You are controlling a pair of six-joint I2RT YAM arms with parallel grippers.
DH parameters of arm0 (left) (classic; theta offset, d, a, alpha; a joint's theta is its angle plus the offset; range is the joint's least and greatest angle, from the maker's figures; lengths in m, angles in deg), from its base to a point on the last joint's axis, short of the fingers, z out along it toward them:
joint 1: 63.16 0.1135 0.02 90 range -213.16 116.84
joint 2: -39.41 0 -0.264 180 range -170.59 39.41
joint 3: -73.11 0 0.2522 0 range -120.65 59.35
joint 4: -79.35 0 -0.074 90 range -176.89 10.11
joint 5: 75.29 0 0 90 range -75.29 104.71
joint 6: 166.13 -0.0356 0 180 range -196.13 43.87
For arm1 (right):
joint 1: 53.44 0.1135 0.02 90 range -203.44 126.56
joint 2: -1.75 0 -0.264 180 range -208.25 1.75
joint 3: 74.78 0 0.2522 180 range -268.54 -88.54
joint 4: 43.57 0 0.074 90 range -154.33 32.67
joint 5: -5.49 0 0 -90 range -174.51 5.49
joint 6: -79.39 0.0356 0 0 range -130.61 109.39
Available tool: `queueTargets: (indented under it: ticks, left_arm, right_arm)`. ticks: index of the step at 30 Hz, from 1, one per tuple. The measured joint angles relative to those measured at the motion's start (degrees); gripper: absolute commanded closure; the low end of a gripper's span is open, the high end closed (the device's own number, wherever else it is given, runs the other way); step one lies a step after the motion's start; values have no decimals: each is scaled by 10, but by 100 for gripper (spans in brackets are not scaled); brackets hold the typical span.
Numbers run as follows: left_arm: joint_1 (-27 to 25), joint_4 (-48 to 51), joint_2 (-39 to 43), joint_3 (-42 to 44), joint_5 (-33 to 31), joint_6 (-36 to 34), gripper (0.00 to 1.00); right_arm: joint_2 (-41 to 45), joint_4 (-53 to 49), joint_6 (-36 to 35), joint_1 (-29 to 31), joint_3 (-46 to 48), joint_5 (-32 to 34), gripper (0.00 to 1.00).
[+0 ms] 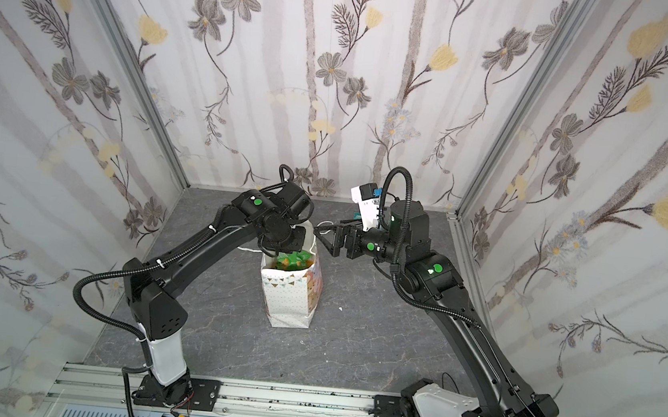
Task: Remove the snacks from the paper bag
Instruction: 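Lower the left gripper into the bag toward the green pack, then grasp the green-and-orange cracker pack with the left gripper inside the bag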
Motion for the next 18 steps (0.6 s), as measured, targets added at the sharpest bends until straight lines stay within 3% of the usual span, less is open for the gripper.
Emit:
queueTargets:
  ticks: [3,7,9,18]
  left_arm:
    - [1,6,2,-10,-3,0,99]
    - [-1,6,-1,3,6,-2,59]
    - [-3,3,-5,21,18,1,49]
    - [-10,-28,-40,82,27,7,33]
  right_arm:
    - [0,0,0,0,0,1,1]
    - [0,0,0,1,0,2,1]
    - [-1,0,1,2,0,1,1]
    - [-2,0,5,2,0,1,1]
